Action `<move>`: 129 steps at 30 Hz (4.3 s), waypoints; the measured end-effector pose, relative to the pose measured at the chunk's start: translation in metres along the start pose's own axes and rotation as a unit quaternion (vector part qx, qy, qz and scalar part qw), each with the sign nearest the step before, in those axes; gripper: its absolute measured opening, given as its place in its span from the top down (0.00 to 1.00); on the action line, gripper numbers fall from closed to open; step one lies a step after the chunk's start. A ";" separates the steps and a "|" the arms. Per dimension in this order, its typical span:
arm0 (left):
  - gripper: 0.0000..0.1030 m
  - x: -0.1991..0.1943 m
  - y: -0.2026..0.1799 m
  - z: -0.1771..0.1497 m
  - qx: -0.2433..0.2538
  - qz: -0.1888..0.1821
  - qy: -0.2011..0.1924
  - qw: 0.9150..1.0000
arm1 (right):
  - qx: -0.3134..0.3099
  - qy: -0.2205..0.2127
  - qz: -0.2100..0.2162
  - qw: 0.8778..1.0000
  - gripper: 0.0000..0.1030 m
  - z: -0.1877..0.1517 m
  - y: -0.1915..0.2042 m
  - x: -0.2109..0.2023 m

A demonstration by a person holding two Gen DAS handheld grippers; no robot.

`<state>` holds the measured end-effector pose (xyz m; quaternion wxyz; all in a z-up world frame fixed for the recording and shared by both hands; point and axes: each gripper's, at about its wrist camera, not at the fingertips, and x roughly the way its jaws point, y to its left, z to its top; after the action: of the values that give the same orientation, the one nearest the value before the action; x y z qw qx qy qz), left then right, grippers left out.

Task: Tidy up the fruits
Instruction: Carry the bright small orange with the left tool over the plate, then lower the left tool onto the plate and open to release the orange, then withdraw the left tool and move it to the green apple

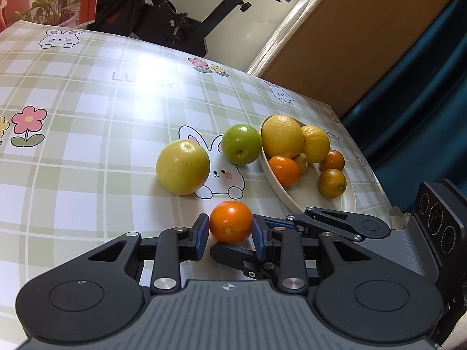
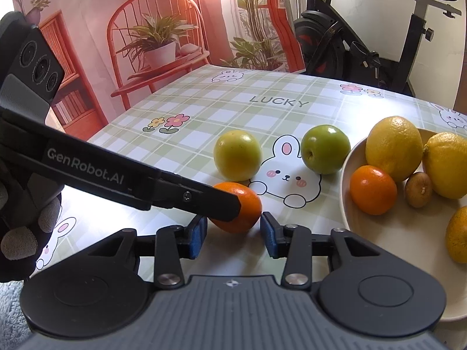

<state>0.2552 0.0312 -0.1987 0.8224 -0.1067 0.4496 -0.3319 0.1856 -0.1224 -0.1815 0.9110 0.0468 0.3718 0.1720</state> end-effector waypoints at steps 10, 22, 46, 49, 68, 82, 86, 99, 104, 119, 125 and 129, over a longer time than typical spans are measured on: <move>0.67 -0.002 -0.038 0.009 0.047 -0.006 -0.003 0.999 | 0.032 -0.044 -0.010 0.998 0.58 -0.005 -0.010 -0.036; 0.67 0.034 -0.094 0.026 0.098 -0.025 0.018 0.995 | 0.083 -0.085 -0.059 0.991 0.58 -0.017 -0.050 -0.082; 0.67 0.112 -0.130 0.045 0.107 -0.022 0.056 0.992 | 0.163 -0.083 -0.115 0.976 0.58 -0.028 -0.122 -0.089; 0.67 0.116 -0.133 0.045 0.107 -0.019 0.057 0.992 | 0.166 -0.082 -0.123 0.975 0.58 -0.028 -0.121 -0.088; 0.67 0.097 -0.142 0.058 0.099 -0.002 0.015 0.995 | 0.161 -0.087 -0.143 0.973 0.57 -0.025 -0.112 -0.096; 0.67 0.031 -0.116 0.062 0.121 0.014 -0.029 0.992 | 0.136 -0.103 -0.129 0.977 0.56 -0.017 -0.092 -0.111; 0.67 0.009 -0.100 0.069 0.118 0.026 -0.047 0.992 | 0.125 -0.104 -0.120 0.979 0.56 -0.012 -0.085 -0.107; 0.67 -0.032 -0.034 0.081 0.077 0.066 -0.071 0.992 | 0.059 -0.092 -0.089 0.990 0.56 0.019 -0.056 -0.076; 0.67 -0.021 -0.018 0.083 0.065 0.065 -0.064 0.994 | 0.027 -0.077 -0.079 0.994 0.56 0.029 -0.046 -0.053; 0.65 0.019 0.012 0.085 0.009 0.040 -0.046 0.998 | -0.097 -0.041 -0.080 0.991 0.56 0.051 -0.040 -0.001; 0.60 0.023 0.014 0.087 0.003 0.039 -0.046 0.998 | -0.105 -0.025 -0.078 0.991 0.55 0.058 -0.043 0.019; 0.59 0.027 0.012 0.086 0.006 0.032 -0.041 0.999 | -0.096 -0.013 -0.081 0.992 0.49 0.058 -0.046 0.027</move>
<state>0.3405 0.0126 -0.1734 0.8510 -0.1012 0.4164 -0.3036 0.2571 -0.1536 -0.1673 0.9271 -0.0688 0.3442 0.1316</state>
